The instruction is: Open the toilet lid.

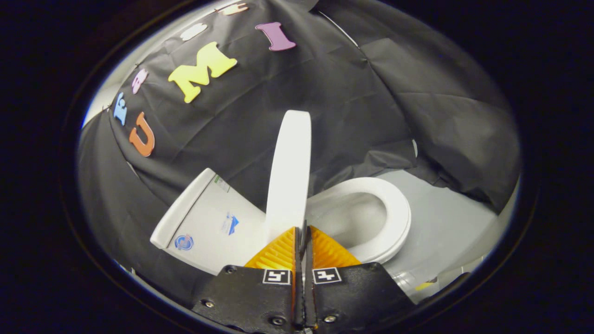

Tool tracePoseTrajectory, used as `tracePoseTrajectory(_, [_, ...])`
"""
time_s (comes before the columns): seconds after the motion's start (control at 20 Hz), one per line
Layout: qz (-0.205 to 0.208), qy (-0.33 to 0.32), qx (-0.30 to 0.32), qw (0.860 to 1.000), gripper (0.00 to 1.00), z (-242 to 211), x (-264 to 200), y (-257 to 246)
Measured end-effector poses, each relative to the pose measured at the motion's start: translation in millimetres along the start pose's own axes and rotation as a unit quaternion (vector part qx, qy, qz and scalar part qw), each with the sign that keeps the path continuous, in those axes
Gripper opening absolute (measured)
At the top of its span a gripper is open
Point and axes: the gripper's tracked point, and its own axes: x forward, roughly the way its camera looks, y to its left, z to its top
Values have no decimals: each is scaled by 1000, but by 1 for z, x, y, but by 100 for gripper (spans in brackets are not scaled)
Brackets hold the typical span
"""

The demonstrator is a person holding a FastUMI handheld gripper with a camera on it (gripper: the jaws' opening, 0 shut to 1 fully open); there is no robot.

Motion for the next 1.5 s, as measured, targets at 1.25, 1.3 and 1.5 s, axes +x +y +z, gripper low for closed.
tracePoseTrajectory(1.25, [-16,-14,-92,996,8,-1,-4,83])
tracePoseTrajectory(1.3, [-16,-13,-94,995,8,-3,-4,86])
tracePoseTrajectory(1.5, [-16,-16,-114,993,9,-6,-4,102])
